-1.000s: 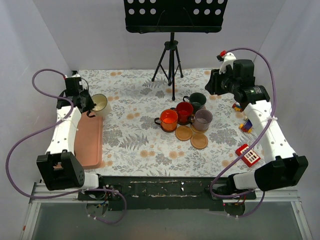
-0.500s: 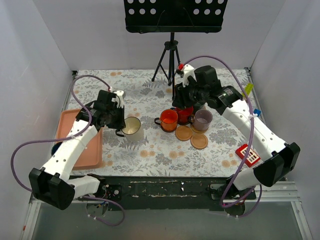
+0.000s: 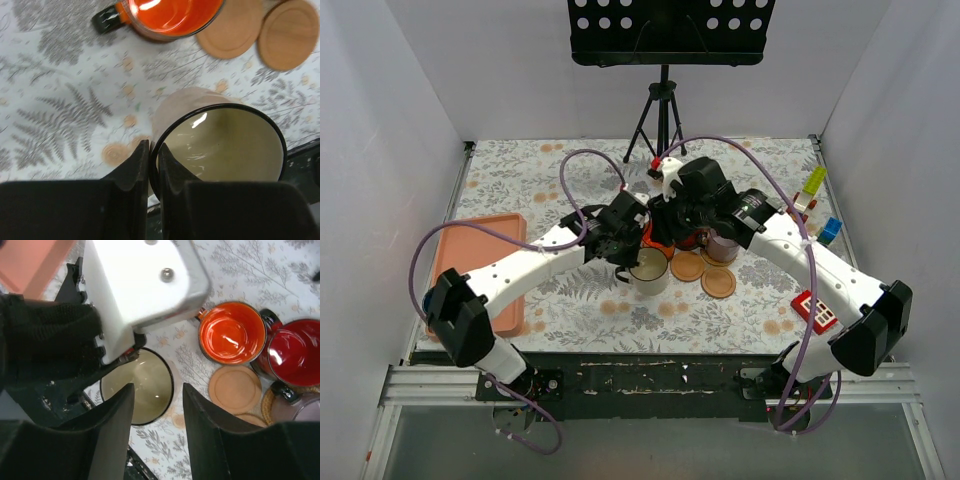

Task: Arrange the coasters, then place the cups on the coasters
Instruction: Place the cup on the coaster.

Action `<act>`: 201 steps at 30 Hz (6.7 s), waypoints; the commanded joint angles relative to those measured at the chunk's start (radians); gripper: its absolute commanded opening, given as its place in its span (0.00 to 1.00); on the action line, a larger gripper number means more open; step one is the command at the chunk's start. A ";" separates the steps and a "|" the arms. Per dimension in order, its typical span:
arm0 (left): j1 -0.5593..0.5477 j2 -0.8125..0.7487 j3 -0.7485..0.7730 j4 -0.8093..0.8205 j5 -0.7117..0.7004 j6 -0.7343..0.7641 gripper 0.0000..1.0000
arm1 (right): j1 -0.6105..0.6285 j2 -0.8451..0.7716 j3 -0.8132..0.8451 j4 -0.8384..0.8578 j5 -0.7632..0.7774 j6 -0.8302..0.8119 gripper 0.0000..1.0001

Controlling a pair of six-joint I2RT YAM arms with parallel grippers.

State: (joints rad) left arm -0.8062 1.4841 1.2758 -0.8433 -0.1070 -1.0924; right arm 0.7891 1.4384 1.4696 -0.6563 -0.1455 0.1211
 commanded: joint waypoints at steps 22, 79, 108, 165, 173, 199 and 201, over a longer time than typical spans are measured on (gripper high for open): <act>-0.094 0.041 0.094 0.170 0.033 -0.104 0.00 | 0.010 -0.197 -0.341 0.063 0.267 -0.009 0.56; 0.368 -0.131 0.165 0.110 0.170 -0.045 0.98 | -0.116 -0.334 -0.586 0.375 0.270 0.083 0.01; 0.368 -0.142 0.122 0.121 0.162 -0.067 0.98 | -0.306 -0.168 -0.560 0.477 -0.051 -0.296 0.01; 0.371 -0.119 0.122 0.098 0.148 -0.057 0.98 | -0.307 -0.039 -0.586 0.639 0.001 -0.373 0.01; 0.371 -0.117 0.120 0.098 0.148 -0.058 0.98 | -0.307 -0.038 -0.598 0.630 -0.006 -0.380 0.01; 0.372 -0.127 0.109 0.101 0.151 -0.057 0.98 | -0.307 -0.038 -0.614 0.624 0.007 -0.383 0.01; 0.372 -0.128 0.111 0.101 0.150 -0.057 0.98 | -0.307 -0.038 -0.615 0.621 0.009 -0.382 0.02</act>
State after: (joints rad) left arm -0.4404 1.3693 1.3918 -0.7338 0.0486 -1.1595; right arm 0.4847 1.4097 0.8528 -0.1051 -0.1314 -0.2661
